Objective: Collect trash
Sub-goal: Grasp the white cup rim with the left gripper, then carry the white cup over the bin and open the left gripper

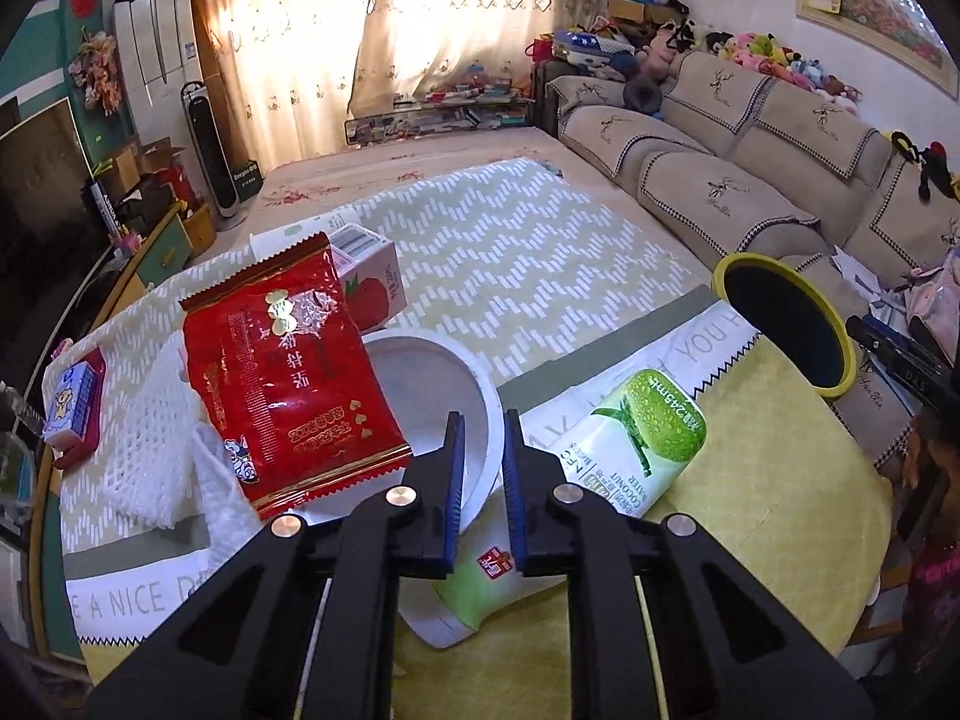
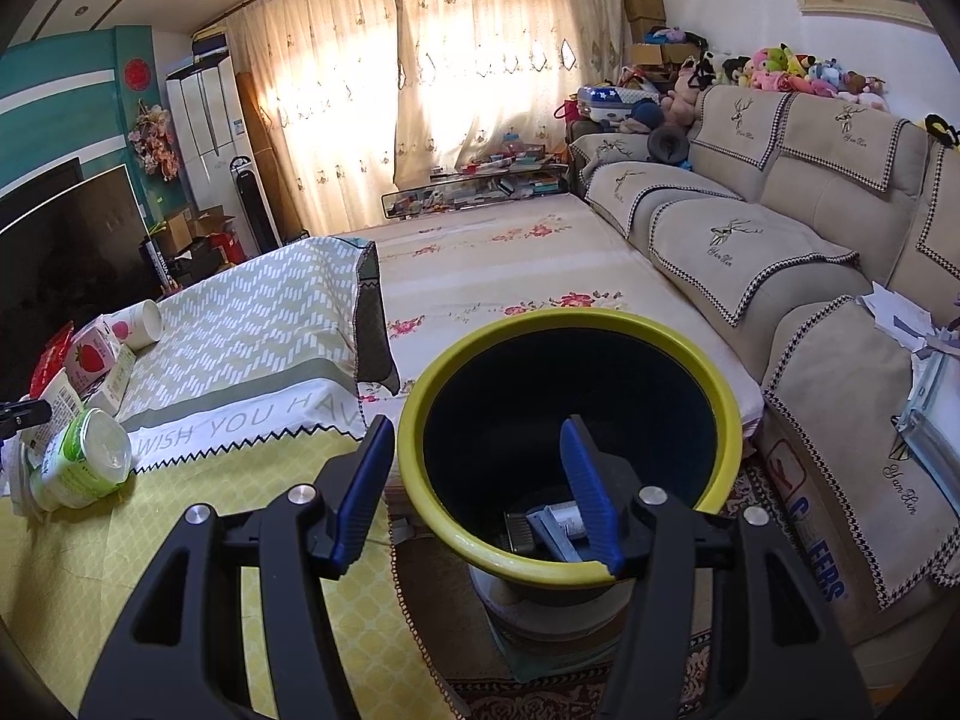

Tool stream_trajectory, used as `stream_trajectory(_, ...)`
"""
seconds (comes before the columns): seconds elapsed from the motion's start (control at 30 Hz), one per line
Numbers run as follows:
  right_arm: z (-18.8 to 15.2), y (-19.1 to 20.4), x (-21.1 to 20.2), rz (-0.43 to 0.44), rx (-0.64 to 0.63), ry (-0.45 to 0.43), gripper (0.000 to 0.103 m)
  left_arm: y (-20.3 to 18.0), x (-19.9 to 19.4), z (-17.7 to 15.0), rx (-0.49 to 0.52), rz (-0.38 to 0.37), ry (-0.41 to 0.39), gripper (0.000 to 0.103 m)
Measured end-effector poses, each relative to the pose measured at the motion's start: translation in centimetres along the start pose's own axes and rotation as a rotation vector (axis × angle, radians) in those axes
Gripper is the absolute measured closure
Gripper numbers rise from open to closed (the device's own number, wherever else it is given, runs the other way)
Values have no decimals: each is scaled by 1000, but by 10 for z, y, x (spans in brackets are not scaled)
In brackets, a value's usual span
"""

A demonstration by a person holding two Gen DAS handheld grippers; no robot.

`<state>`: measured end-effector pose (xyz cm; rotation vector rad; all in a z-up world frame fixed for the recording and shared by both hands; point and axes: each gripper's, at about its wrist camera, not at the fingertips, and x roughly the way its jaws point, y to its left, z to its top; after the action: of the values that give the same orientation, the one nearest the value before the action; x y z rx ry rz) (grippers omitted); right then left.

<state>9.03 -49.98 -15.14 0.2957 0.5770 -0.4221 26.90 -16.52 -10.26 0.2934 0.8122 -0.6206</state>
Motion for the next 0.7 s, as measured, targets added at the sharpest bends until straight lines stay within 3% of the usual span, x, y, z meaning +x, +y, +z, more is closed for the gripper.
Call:
stream_trajectory(0.2,0,-4,1,0,10,6,47,-1,14,3,3,16,56,88)
stream_trajectory(0.33,0,-6,1,3,15,9,47,-4,21,5,8,24,65,93)
stream_trajectory(0.7,2,-9,-7,3,33,-19,47,-23,-26,27,12,15,-88,96)
